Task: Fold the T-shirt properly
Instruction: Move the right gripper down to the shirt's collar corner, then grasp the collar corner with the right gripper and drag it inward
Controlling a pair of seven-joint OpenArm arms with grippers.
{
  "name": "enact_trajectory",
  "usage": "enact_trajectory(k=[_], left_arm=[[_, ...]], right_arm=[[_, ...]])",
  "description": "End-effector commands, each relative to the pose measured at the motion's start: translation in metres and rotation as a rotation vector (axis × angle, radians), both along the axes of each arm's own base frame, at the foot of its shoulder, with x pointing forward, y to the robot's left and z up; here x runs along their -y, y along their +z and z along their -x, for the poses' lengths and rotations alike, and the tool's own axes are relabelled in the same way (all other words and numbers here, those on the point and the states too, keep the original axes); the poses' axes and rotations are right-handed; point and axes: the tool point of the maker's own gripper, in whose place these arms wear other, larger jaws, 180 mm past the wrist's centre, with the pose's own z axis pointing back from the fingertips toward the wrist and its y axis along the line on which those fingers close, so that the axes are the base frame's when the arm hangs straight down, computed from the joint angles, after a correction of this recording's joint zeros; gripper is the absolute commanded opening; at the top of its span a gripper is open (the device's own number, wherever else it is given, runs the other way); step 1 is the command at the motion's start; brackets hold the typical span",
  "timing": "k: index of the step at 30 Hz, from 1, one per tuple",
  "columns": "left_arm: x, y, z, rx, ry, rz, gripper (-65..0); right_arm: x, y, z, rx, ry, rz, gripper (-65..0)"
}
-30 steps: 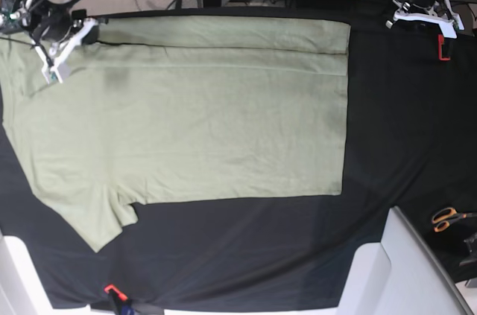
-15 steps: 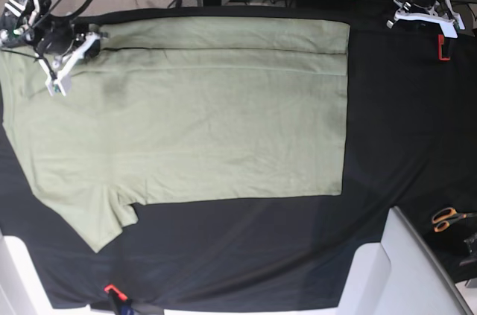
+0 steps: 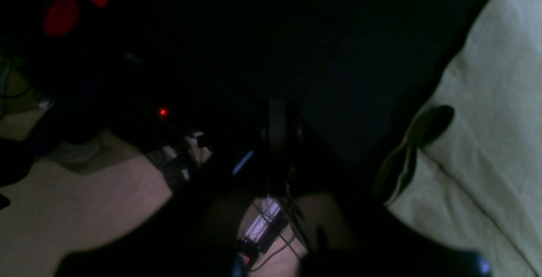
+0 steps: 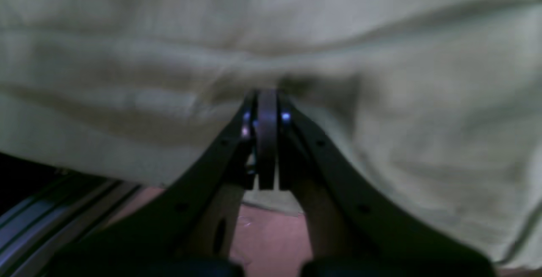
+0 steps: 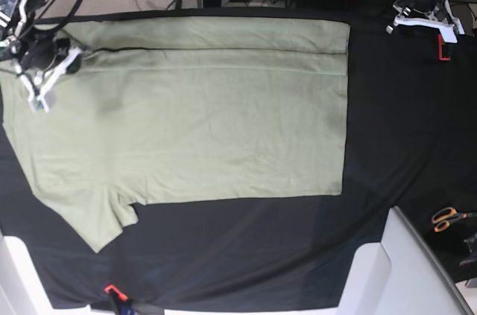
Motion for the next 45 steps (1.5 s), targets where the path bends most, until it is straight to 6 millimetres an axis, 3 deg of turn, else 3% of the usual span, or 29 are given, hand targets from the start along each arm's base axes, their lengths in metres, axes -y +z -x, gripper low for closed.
enact_trajectory(k=[1,8,10,12,14,17,19,24,30,34,37,45], left_arm=[[-0.005,0.007,-0.003,0.021,-0.002,-0.017,-65.0],[-0.005,0.008,-0.007,0.028,-0.003,-0.016,-65.0],[-0.005,0.008,-0.007,0.028,-0.003,-0.016,-65.0],[-0.005,0.008,-0.007,0.028,-0.003,-0.016,-65.0],[-0.005,0.007,-0.006,0.026,-0.002,-0.015,-65.0],[-0.006,0.003,-0.003,0.017,0.005,-0.012,-65.0],[-0.006,0.003,-0.003,0.016,0.006,-0.011,-65.0],[-0.007,0.003,-0.003,0.017,0.008,-0.013,-65.0],[-0.008,0.003,-0.003,0.018,0.010,-0.016,-65.0],[-0.009,0.004,-0.002,0.017,0.010,-0.018,-65.0],[-0.009,0.004,-0.002,0.017,0.010,-0.018,-65.0],[-0.009,0.004,-0.002,0.017,0.010,-0.018,-65.0]], right_arm=[[0.004,0.011,-0.016,0.053,0.000,0.007,-64.8],[0.023,0.025,-0.049,0.088,0.010,0.087,-64.8],[0.029,0.033,-0.051,0.100,0.008,0.121,-64.8],[0.032,0.038,-0.037,0.086,0.021,0.157,-63.6],[0.027,0.044,-0.017,0.078,0.043,0.191,-56.7],[0.002,0.047,0.002,0.115,0.114,0.200,-37.8],[-0.016,0.039,0.014,0.114,0.190,0.205,-28.8],[-0.046,0.017,0.033,0.091,0.319,0.202,-28.4],[-0.037,0.009,0.040,0.061,0.301,0.214,-29.0],[-0.024,0.009,0.042,0.051,0.272,0.231,-35.9],[-0.020,0.004,0.046,0.031,0.278,0.233,-37.1],[-0.022,-0.012,0.055,0.024,0.267,0.188,-38.0]])
